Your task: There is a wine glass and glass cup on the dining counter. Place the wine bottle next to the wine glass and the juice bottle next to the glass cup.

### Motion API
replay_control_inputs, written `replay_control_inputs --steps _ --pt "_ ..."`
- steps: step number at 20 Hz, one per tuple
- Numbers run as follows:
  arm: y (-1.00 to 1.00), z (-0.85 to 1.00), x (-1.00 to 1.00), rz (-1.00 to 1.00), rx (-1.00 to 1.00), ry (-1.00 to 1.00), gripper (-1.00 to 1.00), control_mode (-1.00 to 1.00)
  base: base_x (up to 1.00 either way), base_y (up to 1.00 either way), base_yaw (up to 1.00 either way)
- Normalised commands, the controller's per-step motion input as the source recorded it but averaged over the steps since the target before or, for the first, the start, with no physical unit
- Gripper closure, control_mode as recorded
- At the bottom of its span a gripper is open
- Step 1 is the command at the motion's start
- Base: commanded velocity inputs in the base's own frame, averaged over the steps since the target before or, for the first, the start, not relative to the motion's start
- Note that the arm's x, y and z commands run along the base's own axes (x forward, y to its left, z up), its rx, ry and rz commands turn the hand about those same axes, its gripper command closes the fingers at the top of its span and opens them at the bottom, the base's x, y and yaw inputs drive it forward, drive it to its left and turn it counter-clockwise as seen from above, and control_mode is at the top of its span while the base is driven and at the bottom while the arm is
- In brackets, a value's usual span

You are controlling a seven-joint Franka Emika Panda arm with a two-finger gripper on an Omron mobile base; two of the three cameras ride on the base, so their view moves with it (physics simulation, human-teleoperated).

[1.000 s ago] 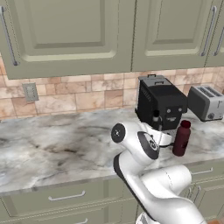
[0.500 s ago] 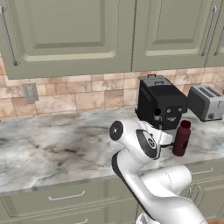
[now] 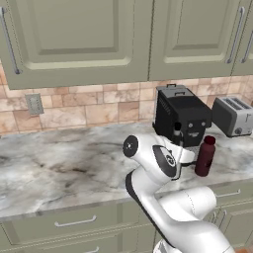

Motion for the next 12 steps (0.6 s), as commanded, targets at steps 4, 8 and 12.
replay_control_inputs --steps 4,8,12 --pt "0.00 0.00 0.00 0.00 0.00 0.00 1.00 -1.00 0.00 0.00 0.00" --pt "0.00 0.00 0.00 0.00 0.00 0.00 1.00 1.00 0.00 0.00 0.00" --pt "0.00 0.00 0.00 0.00 0.00 0.00 1.00 1.00 -0.01 0.00 0.00"
